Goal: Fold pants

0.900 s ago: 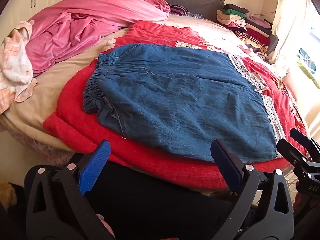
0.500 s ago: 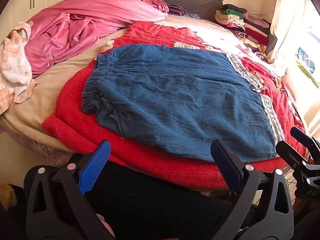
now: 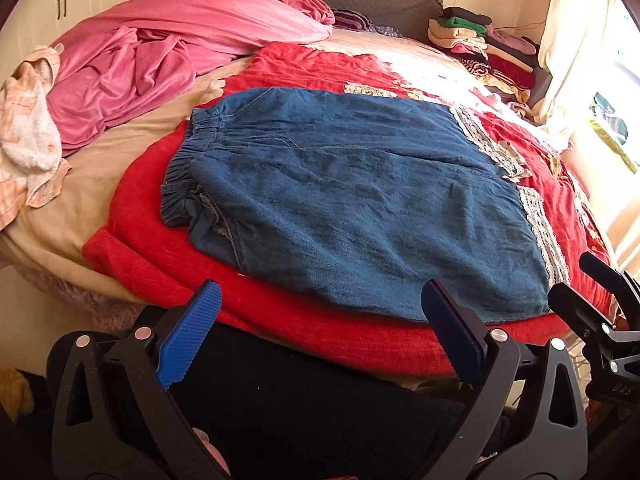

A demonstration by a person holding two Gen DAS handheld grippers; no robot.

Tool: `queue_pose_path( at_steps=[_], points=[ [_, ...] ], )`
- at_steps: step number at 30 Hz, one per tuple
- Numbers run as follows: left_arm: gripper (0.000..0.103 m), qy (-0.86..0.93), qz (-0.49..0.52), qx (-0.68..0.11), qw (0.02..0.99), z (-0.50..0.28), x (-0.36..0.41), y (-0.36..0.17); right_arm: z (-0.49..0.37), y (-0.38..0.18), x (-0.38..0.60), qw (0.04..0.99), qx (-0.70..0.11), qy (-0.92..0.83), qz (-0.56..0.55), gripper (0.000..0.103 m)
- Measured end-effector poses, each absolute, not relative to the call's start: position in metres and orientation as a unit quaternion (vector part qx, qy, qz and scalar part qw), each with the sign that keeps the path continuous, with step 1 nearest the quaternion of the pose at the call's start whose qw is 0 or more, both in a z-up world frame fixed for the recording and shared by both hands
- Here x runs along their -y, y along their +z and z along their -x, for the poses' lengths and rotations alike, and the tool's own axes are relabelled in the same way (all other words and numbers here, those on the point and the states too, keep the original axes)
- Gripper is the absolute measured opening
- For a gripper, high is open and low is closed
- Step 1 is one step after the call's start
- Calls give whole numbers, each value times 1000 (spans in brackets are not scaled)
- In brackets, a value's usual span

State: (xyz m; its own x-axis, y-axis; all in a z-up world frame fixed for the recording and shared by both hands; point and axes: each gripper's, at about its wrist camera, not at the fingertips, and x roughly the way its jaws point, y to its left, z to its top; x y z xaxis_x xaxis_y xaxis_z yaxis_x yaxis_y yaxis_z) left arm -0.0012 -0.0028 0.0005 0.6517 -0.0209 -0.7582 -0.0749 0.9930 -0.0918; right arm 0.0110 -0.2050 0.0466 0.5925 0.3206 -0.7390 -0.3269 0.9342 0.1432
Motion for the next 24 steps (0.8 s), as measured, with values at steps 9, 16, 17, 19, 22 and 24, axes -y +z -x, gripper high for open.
queue_pose_path(
  at_steps=[9, 16, 17, 19, 22, 24],
  points=[
    [94, 14, 56, -418, 907, 1, 4, -1, -11, 46, 204, 892, -414, 180, 5, 99],
    [94, 14, 55, -418, 907, 1, 6, -2, -11, 46, 204, 892, -413, 180, 6, 99],
    [94, 14, 56, -419, 906, 1, 6, -2, -10, 46, 204, 892, -414, 180, 6, 99],
    [94, 13, 56, -418, 906, 1, 7, -2, -11, 46, 204, 892, -414, 180, 6, 99],
    [94, 14, 56, -419, 906, 1, 7, -2, -11, 46, 204, 893, -412, 180, 6, 99],
    [94, 14, 55, -420, 906, 1, 8, -2, -11, 46, 204, 893, -413, 180, 6, 99]
  ],
)
